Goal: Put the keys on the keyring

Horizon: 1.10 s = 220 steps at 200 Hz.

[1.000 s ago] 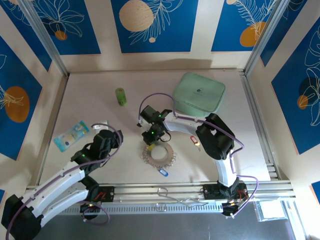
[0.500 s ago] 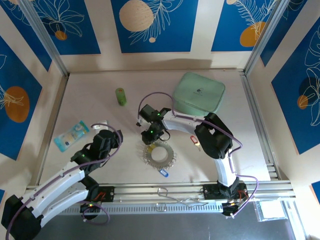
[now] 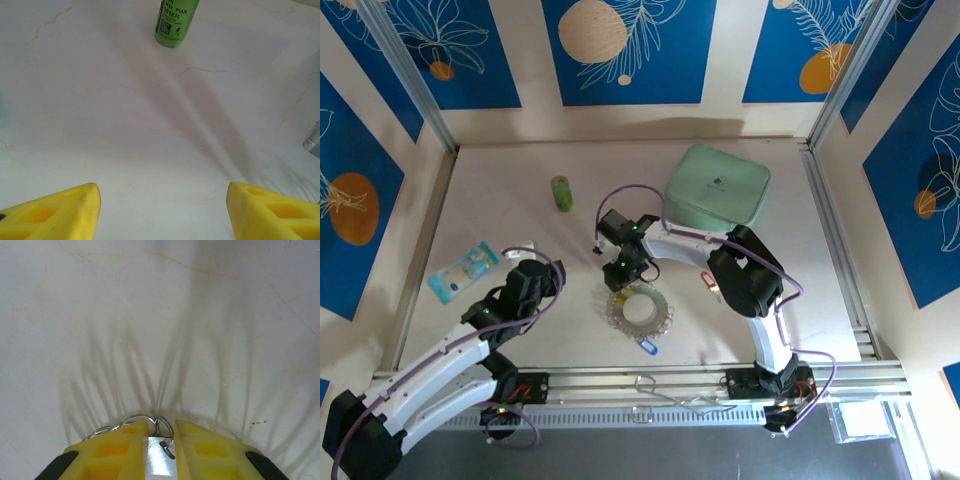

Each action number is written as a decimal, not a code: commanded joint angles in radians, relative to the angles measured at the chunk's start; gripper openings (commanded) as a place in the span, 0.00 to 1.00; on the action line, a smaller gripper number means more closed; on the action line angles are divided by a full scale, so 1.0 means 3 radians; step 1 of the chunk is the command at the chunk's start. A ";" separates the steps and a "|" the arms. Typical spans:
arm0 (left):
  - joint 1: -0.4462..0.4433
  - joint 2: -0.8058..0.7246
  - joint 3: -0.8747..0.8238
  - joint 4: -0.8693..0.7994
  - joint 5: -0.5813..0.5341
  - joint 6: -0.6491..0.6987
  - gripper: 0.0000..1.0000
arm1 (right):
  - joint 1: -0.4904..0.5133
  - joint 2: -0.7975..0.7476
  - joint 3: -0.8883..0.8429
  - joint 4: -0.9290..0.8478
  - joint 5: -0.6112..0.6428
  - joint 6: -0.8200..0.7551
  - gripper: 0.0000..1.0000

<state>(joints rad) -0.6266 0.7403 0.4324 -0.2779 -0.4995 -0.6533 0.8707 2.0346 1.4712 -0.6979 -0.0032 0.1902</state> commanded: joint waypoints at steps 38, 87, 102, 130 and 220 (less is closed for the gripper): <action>-0.0009 -0.0049 -0.0025 -0.0082 -0.0017 -0.0030 0.67 | 0.0001 -0.0197 -0.0080 -0.0080 0.0042 0.0096 0.27; -0.0012 -0.0047 -0.0020 -0.0088 -0.0012 -0.0028 0.67 | 0.0027 -0.0121 -0.0147 -0.0082 0.0015 0.0158 0.27; -0.0012 -0.0049 -0.0025 -0.0090 -0.0011 -0.0030 0.67 | 0.0038 -0.0104 -0.0144 -0.0087 0.0018 0.0158 0.27; -0.0013 -0.0044 -0.0015 -0.0095 -0.0008 -0.0026 0.67 | 0.0045 -0.0103 -0.0128 -0.0105 0.0036 0.0152 0.25; -0.0013 -0.0031 -0.0017 -0.0080 -0.0017 -0.0017 0.67 | 0.0103 -0.0135 -0.0011 -0.0212 0.0118 0.0096 0.11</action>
<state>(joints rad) -0.6266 0.7357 0.4324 -0.2810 -0.4992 -0.6552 0.8894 2.0178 1.4414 -0.7254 0.0269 0.2249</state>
